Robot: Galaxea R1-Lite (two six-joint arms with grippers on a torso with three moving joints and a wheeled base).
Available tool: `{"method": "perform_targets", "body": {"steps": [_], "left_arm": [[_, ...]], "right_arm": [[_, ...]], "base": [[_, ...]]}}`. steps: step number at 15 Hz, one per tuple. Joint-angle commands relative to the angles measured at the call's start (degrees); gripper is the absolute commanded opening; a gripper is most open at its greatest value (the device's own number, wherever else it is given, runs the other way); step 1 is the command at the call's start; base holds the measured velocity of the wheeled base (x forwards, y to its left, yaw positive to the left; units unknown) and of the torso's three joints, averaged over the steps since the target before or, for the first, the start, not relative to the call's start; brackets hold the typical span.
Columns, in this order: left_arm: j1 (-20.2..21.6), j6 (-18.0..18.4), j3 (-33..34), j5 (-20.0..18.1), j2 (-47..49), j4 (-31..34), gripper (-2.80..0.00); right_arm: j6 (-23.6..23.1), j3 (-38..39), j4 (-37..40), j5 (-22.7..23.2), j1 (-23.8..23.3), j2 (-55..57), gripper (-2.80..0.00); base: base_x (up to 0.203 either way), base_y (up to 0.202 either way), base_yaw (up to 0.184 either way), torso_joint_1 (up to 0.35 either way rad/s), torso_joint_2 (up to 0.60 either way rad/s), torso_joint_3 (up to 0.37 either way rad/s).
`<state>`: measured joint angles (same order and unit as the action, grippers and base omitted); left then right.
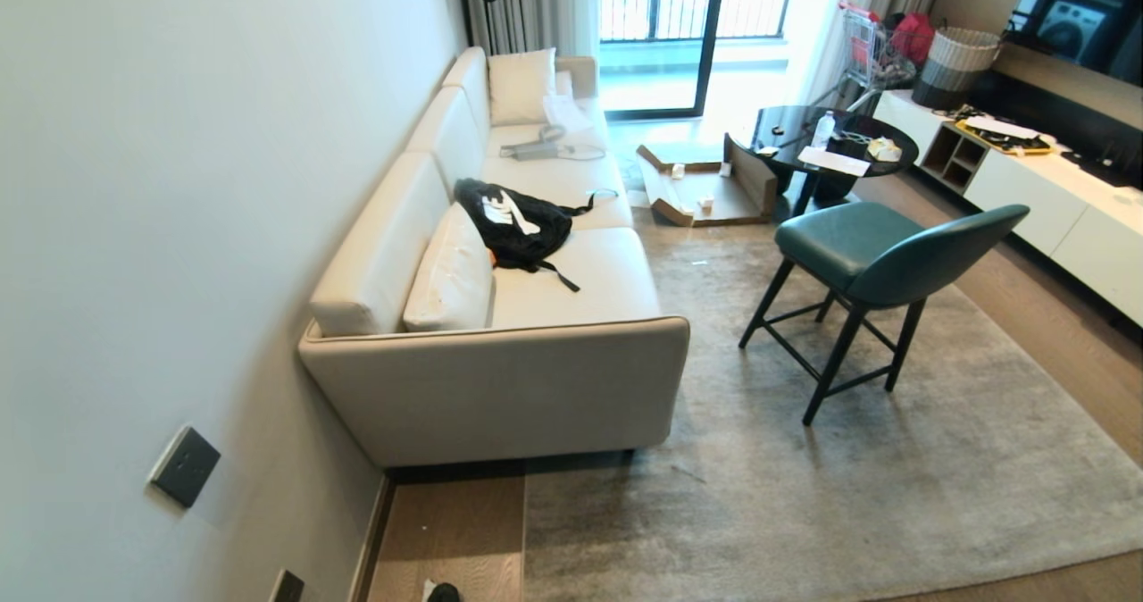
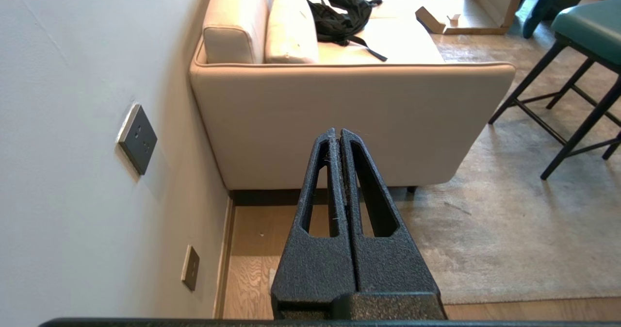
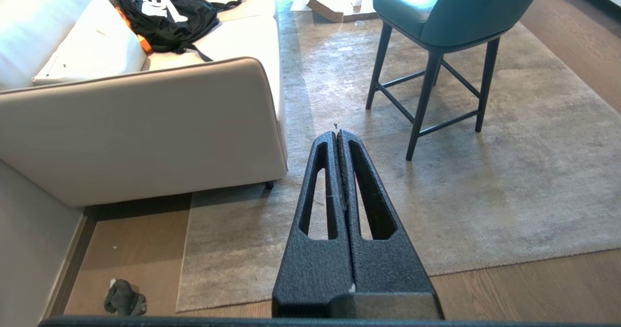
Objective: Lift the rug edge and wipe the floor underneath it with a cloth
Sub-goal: Pick up the rag
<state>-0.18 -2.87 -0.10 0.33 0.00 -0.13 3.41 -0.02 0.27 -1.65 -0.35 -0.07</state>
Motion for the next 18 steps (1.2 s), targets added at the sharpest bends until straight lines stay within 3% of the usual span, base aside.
{"method": "perform_targets", "body": {"steps": [1, 12, 13, 18], "left_arm": [[0.0, 0.0, 0.0, 0.0, 0.0, 0.0, -2.8], [0.0, 0.0, 0.0, 0.0, 0.0, 0.0, -2.8], [0.0, -1.8, 0.0, 0.0, 0.0, 0.0, -2.8], [0.0, 0.0, 0.0, 0.0, 0.0, 0.0, -2.8]], "right_arm": [[0.0, 0.0, 0.0, 0.0, 0.0, 0.1, -2.8], [0.0, 0.0, 0.0, 0.0, 0.0, 0.1, -2.8], [0.0, -0.1, 0.0, 0.0, 0.0, 0.1, -2.8], [0.0, 0.0, 0.0, 0.0, 0.0, 0.1, -2.8]], "base": [[0.0, 0.0, 0.0, 0.0, 0.0, 0.0], [0.0, 0.0, 0.0, 0.0, 0.0, 0.0], [0.0, 0.0, 0.0, 0.0, 0.0, 0.0], [0.0, 0.0, 0.0, 0.0, 0.0, 0.0]]}}
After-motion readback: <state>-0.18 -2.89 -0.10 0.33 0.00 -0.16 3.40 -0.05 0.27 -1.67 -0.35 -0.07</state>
